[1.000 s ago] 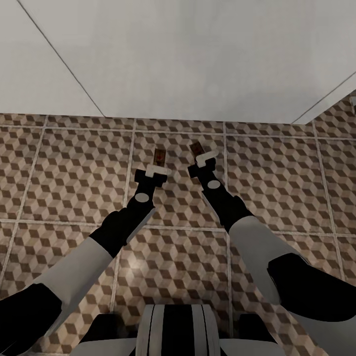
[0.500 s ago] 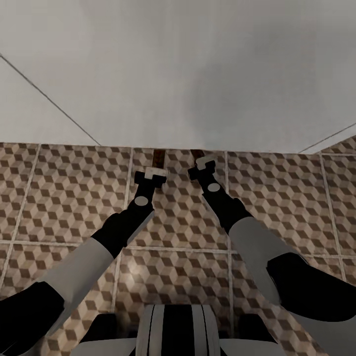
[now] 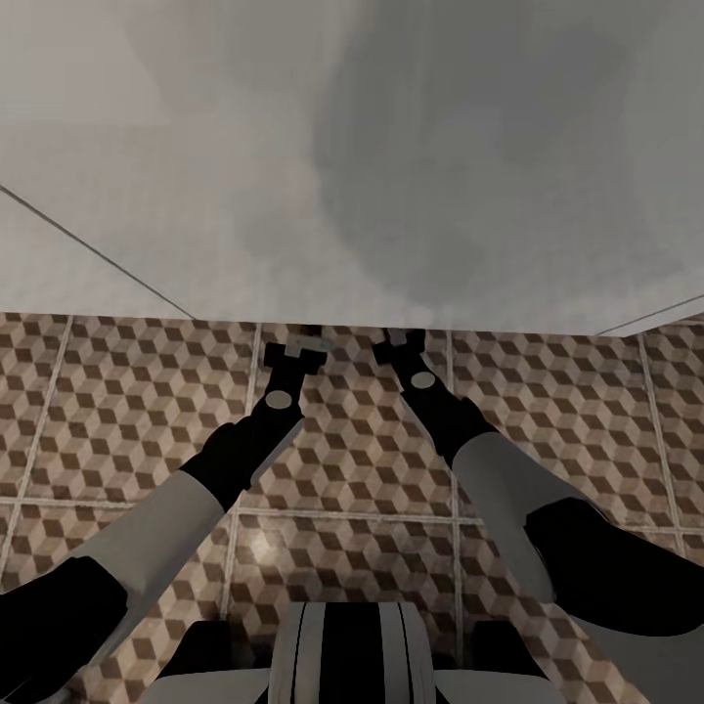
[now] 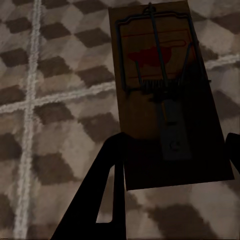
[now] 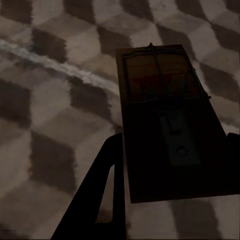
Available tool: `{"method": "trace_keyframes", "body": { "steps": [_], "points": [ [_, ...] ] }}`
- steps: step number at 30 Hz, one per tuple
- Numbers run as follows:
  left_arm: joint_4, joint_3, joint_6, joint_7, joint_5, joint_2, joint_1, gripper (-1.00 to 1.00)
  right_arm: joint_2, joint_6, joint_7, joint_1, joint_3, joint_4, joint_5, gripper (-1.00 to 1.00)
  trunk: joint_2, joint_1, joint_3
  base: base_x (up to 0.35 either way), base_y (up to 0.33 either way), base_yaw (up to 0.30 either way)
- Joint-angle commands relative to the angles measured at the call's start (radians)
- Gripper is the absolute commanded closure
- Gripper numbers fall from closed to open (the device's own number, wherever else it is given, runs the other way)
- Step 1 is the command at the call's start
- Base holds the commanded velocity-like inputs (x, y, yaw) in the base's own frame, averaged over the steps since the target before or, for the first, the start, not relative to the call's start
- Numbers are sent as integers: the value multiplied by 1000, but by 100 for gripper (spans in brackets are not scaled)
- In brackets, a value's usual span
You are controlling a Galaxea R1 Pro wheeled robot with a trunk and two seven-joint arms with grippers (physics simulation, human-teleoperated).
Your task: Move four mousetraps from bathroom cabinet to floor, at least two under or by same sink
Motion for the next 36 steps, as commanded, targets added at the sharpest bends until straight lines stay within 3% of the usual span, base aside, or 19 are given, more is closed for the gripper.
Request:
{"method": "trace_keyframes", "body": {
  "steps": [1, 36],
  "points": [
    [0, -4, 5, 8, 4, 1, -1, 100, 0, -2, -8, -1, 3, 4, 8, 100, 0, 0, 0, 4, 0, 0],
    [11, -6, 3, 16, 5, -6, 0, 100, 0, -6, -8, -1, 3, 36, 9, 100, 0, 0, 0, 0, 0, 0]
  ]
}}
